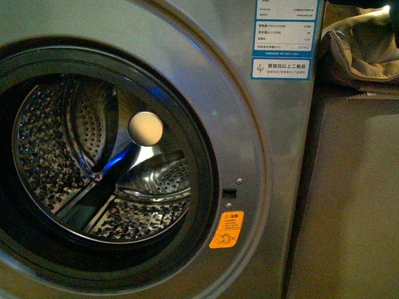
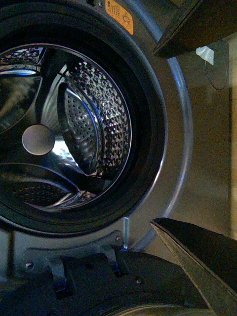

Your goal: Put clothes into washing machine

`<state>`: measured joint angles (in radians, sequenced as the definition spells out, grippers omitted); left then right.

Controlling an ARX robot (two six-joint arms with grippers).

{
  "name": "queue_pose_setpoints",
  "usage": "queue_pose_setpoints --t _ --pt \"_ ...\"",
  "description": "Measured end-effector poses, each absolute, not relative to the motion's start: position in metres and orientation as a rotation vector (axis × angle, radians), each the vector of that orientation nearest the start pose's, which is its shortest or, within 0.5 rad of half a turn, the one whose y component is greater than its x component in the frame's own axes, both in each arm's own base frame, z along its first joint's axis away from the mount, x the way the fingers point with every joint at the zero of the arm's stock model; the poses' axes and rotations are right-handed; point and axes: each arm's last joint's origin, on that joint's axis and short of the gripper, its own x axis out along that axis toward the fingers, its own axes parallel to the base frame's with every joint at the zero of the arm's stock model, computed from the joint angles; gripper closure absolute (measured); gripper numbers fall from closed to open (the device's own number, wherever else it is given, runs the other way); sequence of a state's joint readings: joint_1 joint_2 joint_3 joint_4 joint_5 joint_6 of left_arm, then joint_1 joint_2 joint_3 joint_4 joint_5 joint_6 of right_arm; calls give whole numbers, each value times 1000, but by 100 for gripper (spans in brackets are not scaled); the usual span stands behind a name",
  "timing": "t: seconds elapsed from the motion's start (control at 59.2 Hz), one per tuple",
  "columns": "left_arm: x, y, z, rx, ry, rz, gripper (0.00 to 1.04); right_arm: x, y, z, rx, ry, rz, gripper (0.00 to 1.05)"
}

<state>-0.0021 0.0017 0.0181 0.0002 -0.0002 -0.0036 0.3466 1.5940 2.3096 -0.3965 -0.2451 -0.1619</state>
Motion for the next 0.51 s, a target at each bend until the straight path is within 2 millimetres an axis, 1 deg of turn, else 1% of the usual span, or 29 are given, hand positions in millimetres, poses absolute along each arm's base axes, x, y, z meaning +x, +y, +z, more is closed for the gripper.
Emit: queue_pose_setpoints --t 0.084,0.253,0.354,0.506 --pt "97 0 170 -4 -17 -2 7 243 118 597 -147 -360 597 90" --pt "97 0 170 -4 -17 -2 7 240 152 581 -151 -342 667 90" --pt "97 0 170 -4 -17 -2 7 244 163 568 -155 -320 717 90" --pt "97 0 170 -4 -17 -2 7 250 165 555 -155 -299 727 90"
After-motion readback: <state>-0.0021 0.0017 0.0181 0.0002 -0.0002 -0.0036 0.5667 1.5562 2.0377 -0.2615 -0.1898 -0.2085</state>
